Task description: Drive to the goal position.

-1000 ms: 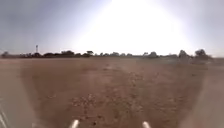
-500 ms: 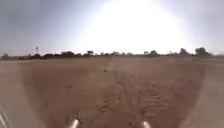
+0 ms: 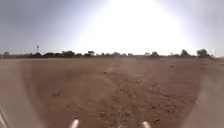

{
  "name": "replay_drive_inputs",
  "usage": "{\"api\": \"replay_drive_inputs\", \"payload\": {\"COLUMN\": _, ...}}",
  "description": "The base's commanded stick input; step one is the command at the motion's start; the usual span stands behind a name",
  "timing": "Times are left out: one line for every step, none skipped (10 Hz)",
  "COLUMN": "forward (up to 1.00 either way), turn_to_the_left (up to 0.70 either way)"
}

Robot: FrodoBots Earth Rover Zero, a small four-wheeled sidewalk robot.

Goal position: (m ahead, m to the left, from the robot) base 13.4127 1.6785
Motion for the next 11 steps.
{"api": "replay_drive_inputs", "payload": {"forward": 1.00, "turn_to_the_left": 0.00}}
{"api": "replay_drive_inputs", "payload": {"forward": 1.00, "turn_to_the_left": 0.00}}
{"api": "replay_drive_inputs", "payload": {"forward": 1.00, "turn_to_the_left": 0.00}}
{"api": "replay_drive_inputs", "payload": {"forward": 1.00, "turn_to_the_left": 0.00}}
{"api": "replay_drive_inputs", "payload": {"forward": 1.00, "turn_to_the_left": 0.00}}
{"api": "replay_drive_inputs", "payload": {"forward": 1.00, "turn_to_the_left": 0.00}}
{"api": "replay_drive_inputs", "payload": {"forward": 1.00, "turn_to_the_left": 0.00}}
{"api": "replay_drive_inputs", "payload": {"forward": 1.00, "turn_to_the_left": 0.00}}
{"api": "replay_drive_inputs", "payload": {"forward": 1.00, "turn_to_the_left": 0.00}}
{"api": "replay_drive_inputs", "payload": {"forward": 1.00, "turn_to_the_left": -0.10}}
{"api": "replay_drive_inputs", "payload": {"forward": 1.00, "turn_to_the_left": -0.27}}
